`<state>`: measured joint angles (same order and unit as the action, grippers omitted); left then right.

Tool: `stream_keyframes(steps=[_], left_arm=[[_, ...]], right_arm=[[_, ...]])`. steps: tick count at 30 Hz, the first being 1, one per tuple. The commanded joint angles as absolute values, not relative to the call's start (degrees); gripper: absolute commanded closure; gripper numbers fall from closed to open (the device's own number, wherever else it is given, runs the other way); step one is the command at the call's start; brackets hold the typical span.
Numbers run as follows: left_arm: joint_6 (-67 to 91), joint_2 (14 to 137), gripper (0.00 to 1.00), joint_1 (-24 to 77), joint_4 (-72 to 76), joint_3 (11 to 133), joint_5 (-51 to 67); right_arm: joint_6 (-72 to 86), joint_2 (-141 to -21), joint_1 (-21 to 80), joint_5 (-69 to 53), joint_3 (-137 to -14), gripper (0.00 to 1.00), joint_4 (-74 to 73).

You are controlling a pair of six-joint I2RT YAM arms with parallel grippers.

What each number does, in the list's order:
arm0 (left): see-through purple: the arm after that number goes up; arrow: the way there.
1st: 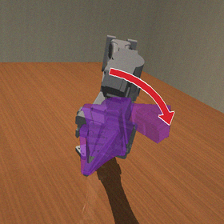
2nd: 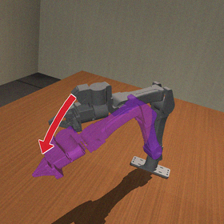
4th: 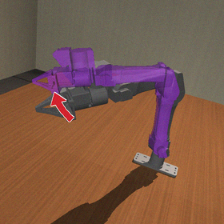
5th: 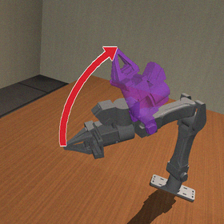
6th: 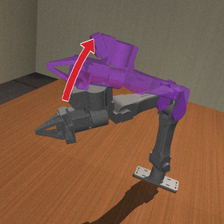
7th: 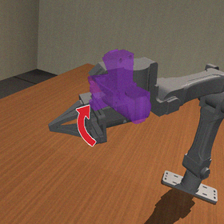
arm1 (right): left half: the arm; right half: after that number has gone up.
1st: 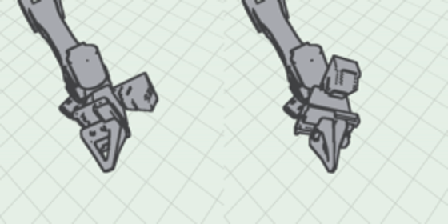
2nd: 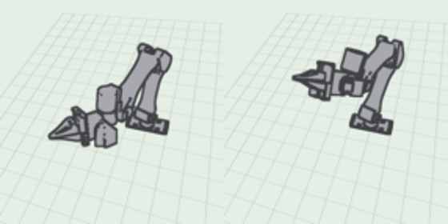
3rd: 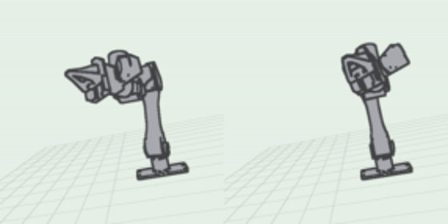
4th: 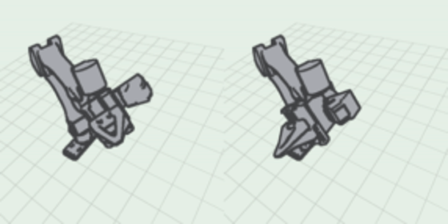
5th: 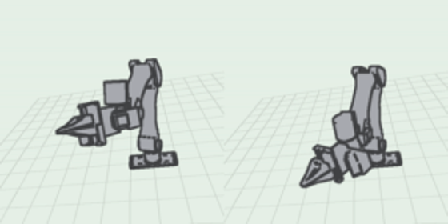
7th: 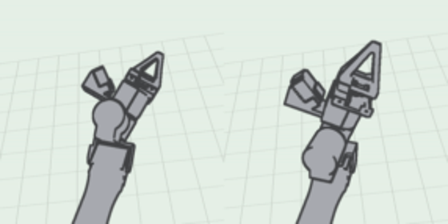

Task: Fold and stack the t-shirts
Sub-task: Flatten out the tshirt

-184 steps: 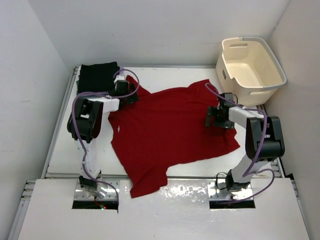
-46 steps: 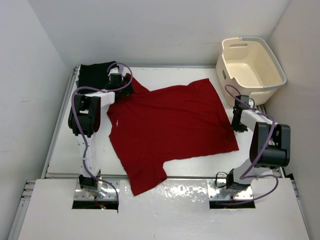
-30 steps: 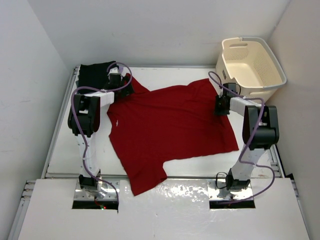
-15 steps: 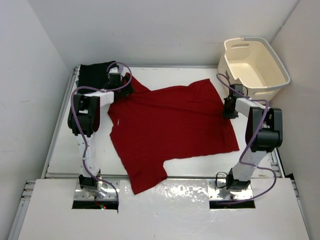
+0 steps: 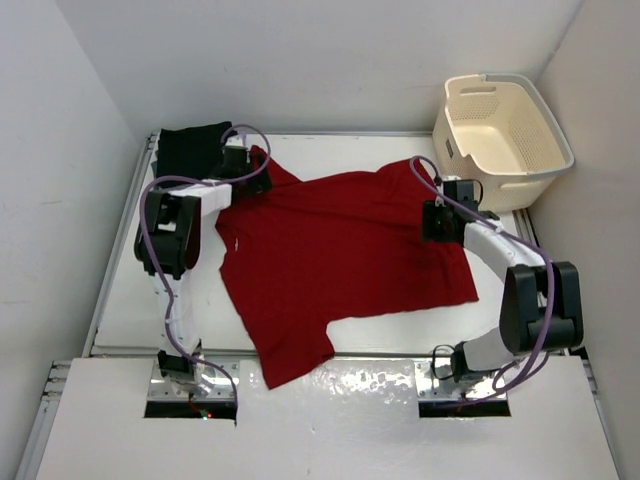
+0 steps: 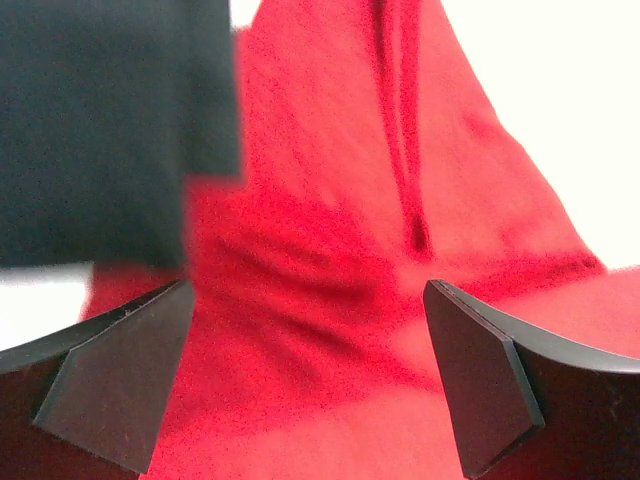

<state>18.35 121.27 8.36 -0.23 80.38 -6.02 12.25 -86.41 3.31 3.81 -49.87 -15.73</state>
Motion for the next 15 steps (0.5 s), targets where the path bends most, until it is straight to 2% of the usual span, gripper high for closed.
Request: stream_keyframes(steps=[1, 5, 7, 11, 15], left_arm=[[16.79, 110.77, 0.01, 12.91, 0.17, 76.48, -9.40], [19.24, 106.27, 0.00, 16.17, 1.40, 69.36, -13.62], [20.12, 106.35, 0.00, 16.35, 1.49, 67.07, -13.80], [20.13, 110.38, 0.00, 16.17, -2.17, 68.99, -17.40], [18.90, 120.20, 0.00, 16.17, -5.01, 78.62, -17.76]], right_arm=[[13.89, -83.94, 4.21, 0.98, -47.03, 0.46, -12.58], [14.59, -86.12, 6.15, -0.95, -47.28, 0.26, -9.67], [15.11, -88.93, 7.38, -0.10, -48.42, 0.01, -8.18], [16.43, -94.65, 9.23, 3.77, -51.41, 0.01, -7.91], [17.93, -99.04, 9.23, 7.55, -53.78, 0.01, -7.30]])
